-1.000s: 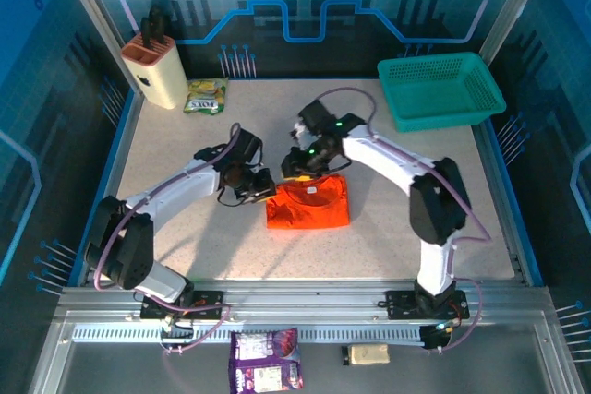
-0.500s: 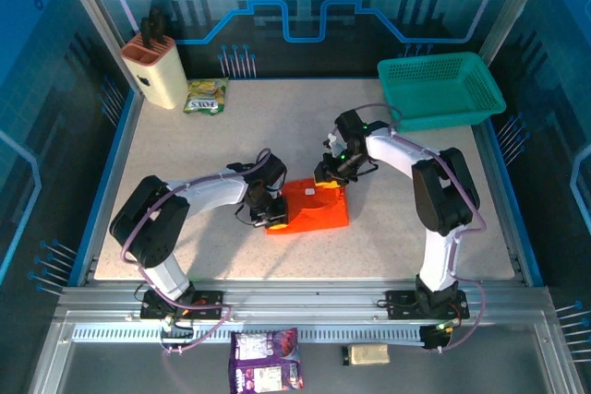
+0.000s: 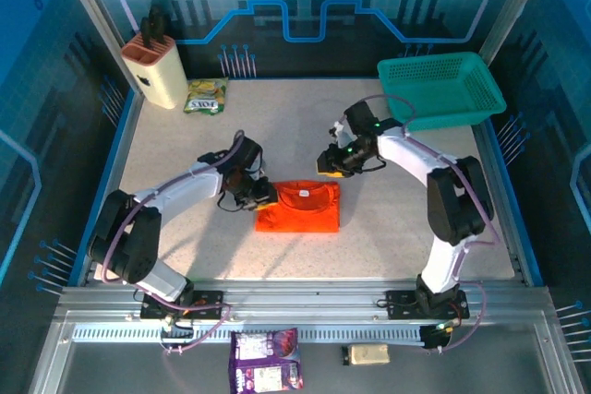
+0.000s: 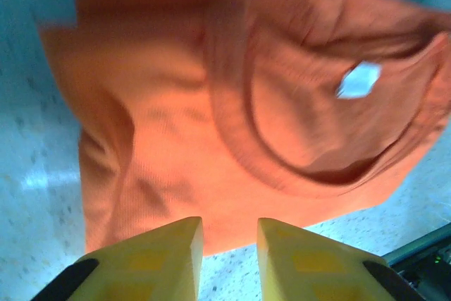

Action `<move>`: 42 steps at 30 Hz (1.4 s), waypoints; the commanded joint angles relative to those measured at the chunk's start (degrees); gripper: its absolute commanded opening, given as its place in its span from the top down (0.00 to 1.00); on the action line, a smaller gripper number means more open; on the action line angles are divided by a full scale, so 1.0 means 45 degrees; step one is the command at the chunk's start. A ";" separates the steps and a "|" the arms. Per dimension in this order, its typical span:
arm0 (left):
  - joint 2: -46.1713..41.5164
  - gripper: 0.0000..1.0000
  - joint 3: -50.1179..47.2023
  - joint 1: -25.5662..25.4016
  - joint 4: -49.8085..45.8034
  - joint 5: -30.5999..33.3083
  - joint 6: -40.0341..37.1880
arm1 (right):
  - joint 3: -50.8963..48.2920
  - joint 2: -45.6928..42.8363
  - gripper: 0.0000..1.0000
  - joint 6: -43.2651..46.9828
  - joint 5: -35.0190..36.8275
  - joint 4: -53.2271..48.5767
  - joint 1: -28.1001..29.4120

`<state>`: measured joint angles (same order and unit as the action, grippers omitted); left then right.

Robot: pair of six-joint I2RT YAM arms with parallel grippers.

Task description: Fold the inside-out t-shirt

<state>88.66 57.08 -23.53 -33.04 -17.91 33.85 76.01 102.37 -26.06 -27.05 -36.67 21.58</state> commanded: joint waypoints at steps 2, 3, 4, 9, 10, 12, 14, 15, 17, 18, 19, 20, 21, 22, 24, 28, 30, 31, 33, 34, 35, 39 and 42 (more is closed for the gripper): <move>0.0614 0.67 0.0914 0.0986 0.0089 -0.1027 -0.1385 | -0.0797 -0.0795 0.61 0.0966 0.0154 -0.0100 -0.0676; 0.0802 0.67 0.1012 0.1244 0.0198 -0.1262 -0.1575 | -0.0979 -0.0827 0.61 0.1175 0.0144 -0.0144 -0.0802; 0.1009 0.66 0.1074 0.1479 0.0283 -0.1528 -0.1723 | -0.1180 -0.0851 0.60 0.1328 0.0190 -0.0109 -0.0895; 0.2012 0.62 0.1680 0.2099 -0.0314 -0.1206 -0.2795 | -0.2140 -0.1025 0.61 0.1784 0.0881 0.0221 -0.1228; 0.2189 0.62 0.1737 0.2170 -0.0425 -0.1064 -0.2948 | -0.2286 -0.1029 0.61 0.1860 0.0932 0.0364 -0.1223; 0.2367 0.61 0.1759 0.2302 -0.0451 -0.0904 -0.3095 | -0.2555 -0.1013 0.61 0.1910 0.0864 0.0671 -0.1237; 0.2487 0.59 0.1664 0.2423 -0.0283 -0.0955 -0.3146 | -0.2761 -0.0902 0.60 0.1963 0.0690 0.1030 -0.1244; 0.2551 0.59 0.1606 0.2482 -0.0190 -0.1083 -0.3154 | -0.2808 -0.0794 0.60 0.1964 0.0607 0.1160 -0.1248; 0.2705 0.59 0.1562 0.2562 -0.0064 -0.1267 -0.3149 | -0.2835 -0.0525 0.60 0.1983 0.0425 0.1299 -0.1251; 0.2745 0.59 0.1539 0.2601 0.0039 -0.1391 -0.3150 | -0.2843 -0.0385 0.59 0.1974 0.0289 0.1410 -0.1245; 0.2792 0.59 0.1501 0.2611 0.0162 -0.1536 -0.3136 | -0.2876 -0.0286 0.59 0.1952 0.0154 0.1525 -0.1259; 0.2836 0.59 0.1477 0.2641 0.0283 -0.1683 -0.3124 | -0.2901 -0.0171 0.59 0.1925 -0.0050 0.1678 -0.1257; 0.2923 0.59 0.1495 0.2650 0.0357 -0.1819 -0.3090 | -0.2909 -0.0069 0.58 0.1906 -0.0341 0.1826 -0.1242; 0.2998 0.60 0.1529 0.2651 0.0388 -0.1921 -0.3105 | -0.2899 0.0048 0.57 0.1872 -0.0574 0.1949 -0.1248; 0.3139 0.62 0.1588 0.2668 0.0427 -0.2050 -0.3126 | -0.2900 0.0223 0.57 0.1790 -0.0865 0.2129 -0.1243; 0.3366 0.64 0.1630 0.2668 0.0441 -0.2148 -0.3117 | -0.2964 0.0481 0.57 0.1625 -0.1196 0.2379 -0.1252; 0.3429 0.64 0.1593 0.2670 0.0447 -0.2152 -0.3107 | -0.2965 0.0607 0.57 0.1556 -0.1451 0.2481 -0.1248; 0.3429 0.64 0.1583 0.2660 0.0466 -0.2152 -0.3107 | -0.2962 0.0647 0.57 0.1555 -0.1568 0.2502 -0.1238; 0.3385 0.65 0.1525 0.2666 0.0468 -0.2152 -0.3071 | -0.2966 0.0711 0.59 0.1573 -0.1670 0.2503 -0.1211; 0.3361 0.67 0.1498 0.2667 0.0476 -0.2152 -0.3070 | -0.2959 0.0741 0.63 0.1582 -0.1651 0.2457 -0.1222; 0.3353 0.68 0.1495 0.2640 0.0473 -0.2151 -0.3049 | -0.2955 0.0735 0.66 0.1561 -0.1599 0.2402 -0.1222; 0.3195 0.83 0.1495 0.2670 0.0456 -0.2206 -0.2897 | -0.3003 0.0507 0.86 0.1413 -0.1645 0.2410 -0.1184; 0.2732 0.94 0.1478 0.2669 0.0474 -0.2114 -0.2681 | -0.2995 0.0026 1.00 0.1276 -0.1676 0.2238 -0.1144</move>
<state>103.68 63.37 -11.94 -30.89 -26.09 20.97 63.05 104.95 -20.18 -32.86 -25.69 16.43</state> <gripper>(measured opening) 0.074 0.037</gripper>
